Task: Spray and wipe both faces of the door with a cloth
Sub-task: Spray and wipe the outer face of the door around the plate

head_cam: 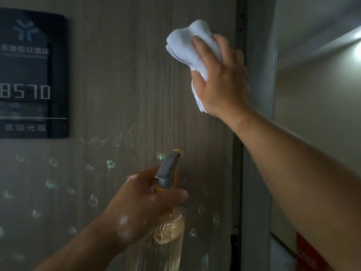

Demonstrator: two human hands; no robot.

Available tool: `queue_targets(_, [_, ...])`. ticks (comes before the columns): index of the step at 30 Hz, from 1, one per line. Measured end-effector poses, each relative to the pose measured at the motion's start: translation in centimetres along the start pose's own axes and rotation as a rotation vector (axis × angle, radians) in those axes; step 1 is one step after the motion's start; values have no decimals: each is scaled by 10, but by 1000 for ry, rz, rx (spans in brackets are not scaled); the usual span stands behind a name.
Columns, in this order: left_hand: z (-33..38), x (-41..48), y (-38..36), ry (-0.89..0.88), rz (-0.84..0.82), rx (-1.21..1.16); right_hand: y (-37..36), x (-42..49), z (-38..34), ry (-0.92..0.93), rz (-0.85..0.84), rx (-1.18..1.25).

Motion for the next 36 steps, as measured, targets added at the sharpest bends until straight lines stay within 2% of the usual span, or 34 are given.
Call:
queue_targets(9, [-13, -18, -20, 47, -49, 8, 3, -159, -12, 123, -99, 77])
queue_targets(13, [-19, -19, -27, 84, -34, 6, 2, -120, -6, 129, -93, 84])
queue_targets(17, [-21, -17, -33, 94, -29, -17, 4, -46, 7, 50, -41, 45])
queue_targets(20, [-21, -17, -37, 101, -24, -40, 3, -26, 11, -2, -36, 23])
queue_targets(24, [-27, -23, -38, 111, -7, 8, 4, -73, 3, -1, -9, 47])
queue_targets(30, [-39, -41, -44, 152, 8, 4, 5, -182, -11, 24, -112, 102])
queue_targets(33, [-45, -52, -46, 185, 32, 23, 5, -178, -10, 46, -153, 67])
queue_targets(36, [-46, -59, -49, 194, 48, 9, 10, -160, -13, 196, -105, -3])
Point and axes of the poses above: each hand's wrist, its own x-axis towards the middle knuckle, its own y-axis out of the back of the hand, z = x × y, the point moved 7 cm from there along x, towards the middle knuckle, and after that the axes turned 2 degrees about -z, right-handed, at the moved point
